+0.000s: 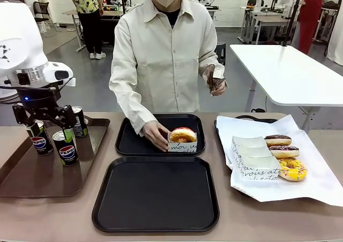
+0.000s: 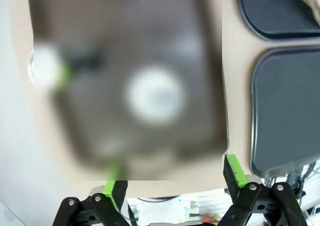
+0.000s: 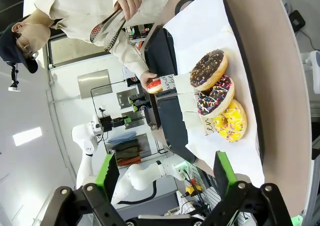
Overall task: Set up donuts and drinks on trays.
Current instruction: Pick up one Pepsi coke and place it on the Flat Tray.
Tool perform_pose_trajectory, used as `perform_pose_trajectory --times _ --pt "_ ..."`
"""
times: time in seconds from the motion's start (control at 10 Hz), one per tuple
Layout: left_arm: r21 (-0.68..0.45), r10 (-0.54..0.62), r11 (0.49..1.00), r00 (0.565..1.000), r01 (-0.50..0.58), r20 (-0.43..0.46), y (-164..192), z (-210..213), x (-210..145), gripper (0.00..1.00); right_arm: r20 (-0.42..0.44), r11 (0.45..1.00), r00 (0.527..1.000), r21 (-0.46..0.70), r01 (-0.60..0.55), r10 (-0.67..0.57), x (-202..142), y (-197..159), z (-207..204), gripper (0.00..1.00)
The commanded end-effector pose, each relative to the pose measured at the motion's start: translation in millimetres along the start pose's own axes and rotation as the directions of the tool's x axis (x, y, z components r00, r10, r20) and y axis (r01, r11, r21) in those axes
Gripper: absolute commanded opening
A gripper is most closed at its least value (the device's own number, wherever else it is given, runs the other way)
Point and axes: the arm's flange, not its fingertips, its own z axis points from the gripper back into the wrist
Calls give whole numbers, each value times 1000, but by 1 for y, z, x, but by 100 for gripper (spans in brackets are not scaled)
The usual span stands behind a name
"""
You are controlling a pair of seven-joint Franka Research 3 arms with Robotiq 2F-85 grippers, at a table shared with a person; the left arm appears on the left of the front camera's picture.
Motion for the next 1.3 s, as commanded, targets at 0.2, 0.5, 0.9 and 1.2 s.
perform_pose_trajectory --times 0.2,0.5,0.9,1.2 --pt "125 88 987 986 -105 139 3 -28 12 100 6 1000 1000 20 -10 10 1 1 0 100" --pt "83 88 992 987 -100 137 7 -47 19 100 6 1000 1000 20 -10 10 1 1 0 100" --pt "-78 117 991 982 -106 150 16 -54 32 100 6 1000 1000 20 -10 10 1 1 0 100" --pt "-72 106 992 989 -99 108 19 -69 41 100 6 1000 1000 20 -10 10 1 1 0 100"
